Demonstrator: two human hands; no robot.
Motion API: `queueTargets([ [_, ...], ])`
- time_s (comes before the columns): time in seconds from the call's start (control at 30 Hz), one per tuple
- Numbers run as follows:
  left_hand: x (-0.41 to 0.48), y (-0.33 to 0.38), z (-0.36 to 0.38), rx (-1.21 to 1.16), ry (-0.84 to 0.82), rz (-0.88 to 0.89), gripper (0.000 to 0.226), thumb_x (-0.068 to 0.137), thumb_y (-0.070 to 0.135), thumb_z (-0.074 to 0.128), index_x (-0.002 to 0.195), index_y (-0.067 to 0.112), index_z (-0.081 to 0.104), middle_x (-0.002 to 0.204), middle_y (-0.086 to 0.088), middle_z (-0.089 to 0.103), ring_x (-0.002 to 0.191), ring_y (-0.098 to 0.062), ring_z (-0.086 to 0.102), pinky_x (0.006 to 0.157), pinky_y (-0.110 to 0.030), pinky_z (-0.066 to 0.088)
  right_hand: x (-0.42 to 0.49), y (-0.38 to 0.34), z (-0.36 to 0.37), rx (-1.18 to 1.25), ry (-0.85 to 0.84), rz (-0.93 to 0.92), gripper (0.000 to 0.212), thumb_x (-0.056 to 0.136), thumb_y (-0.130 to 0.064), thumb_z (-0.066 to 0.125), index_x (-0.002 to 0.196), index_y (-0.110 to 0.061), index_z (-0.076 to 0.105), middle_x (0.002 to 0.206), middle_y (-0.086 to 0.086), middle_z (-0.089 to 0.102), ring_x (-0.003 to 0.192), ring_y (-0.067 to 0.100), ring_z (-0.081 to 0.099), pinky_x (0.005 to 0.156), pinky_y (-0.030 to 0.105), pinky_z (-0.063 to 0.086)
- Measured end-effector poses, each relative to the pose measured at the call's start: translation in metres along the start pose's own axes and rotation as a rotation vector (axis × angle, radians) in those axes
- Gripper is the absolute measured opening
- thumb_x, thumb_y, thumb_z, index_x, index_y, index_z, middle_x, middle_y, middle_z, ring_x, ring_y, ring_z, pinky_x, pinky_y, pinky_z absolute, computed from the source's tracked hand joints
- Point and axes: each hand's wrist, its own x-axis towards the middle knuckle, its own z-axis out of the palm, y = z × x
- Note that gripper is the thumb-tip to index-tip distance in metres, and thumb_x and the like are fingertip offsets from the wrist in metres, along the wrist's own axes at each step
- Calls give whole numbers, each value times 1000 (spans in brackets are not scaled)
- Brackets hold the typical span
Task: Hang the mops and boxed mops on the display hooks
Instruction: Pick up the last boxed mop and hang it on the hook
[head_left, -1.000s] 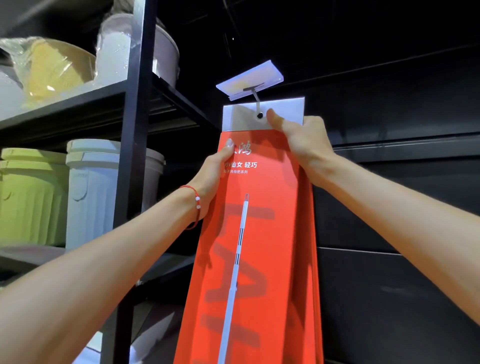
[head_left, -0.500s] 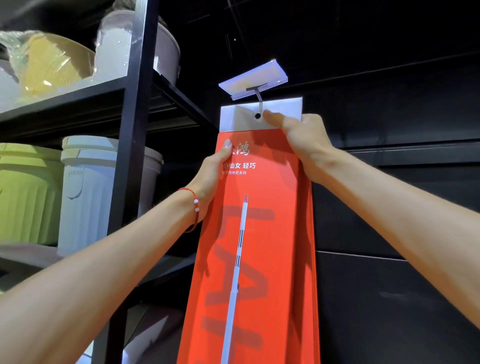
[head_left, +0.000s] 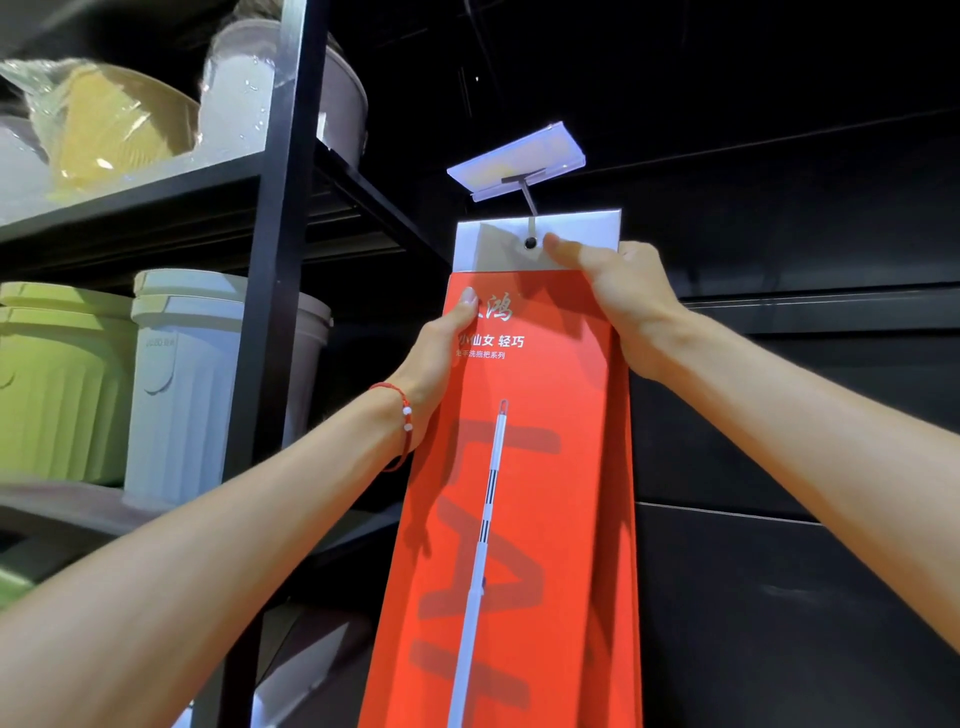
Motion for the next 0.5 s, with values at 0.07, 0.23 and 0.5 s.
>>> queueTargets([
  [0.07, 1, 0, 0, 0, 36, -3, 49, 99, 61, 51, 112, 21, 77, 92, -2, 81, 79, -19, 78, 85, -34, 61, 1, 1, 0, 8, 27, -7, 19, 92, -29, 77, 81, -13, 76, 70, 1, 77, 61, 14, 72, 60, 26, 58],
  [0.23, 4, -15, -5, 85, 188, -53, 77, 64, 87, 64, 96, 20, 83, 93, -7, 82, 90, -33, 78, 100, -49, 56, -2, 15, 9, -38, 134, -61, 17, 89, -28, 80, 83, -12, 79, 83, 6, 79, 73, 21, 75, 70, 38, 61],
  [0.5, -7, -30, 2, 94, 222, -103, 80, 63, 93, 60, 87, 21, 83, 86, -2, 82, 86, -29, 79, 96, -46, 58, -23, 35, 11, -108, 259, -147, 21, 89, -38, 80, 94, -18, 78, 91, 0, 80, 87, 19, 76, 86, 47, 61],
])
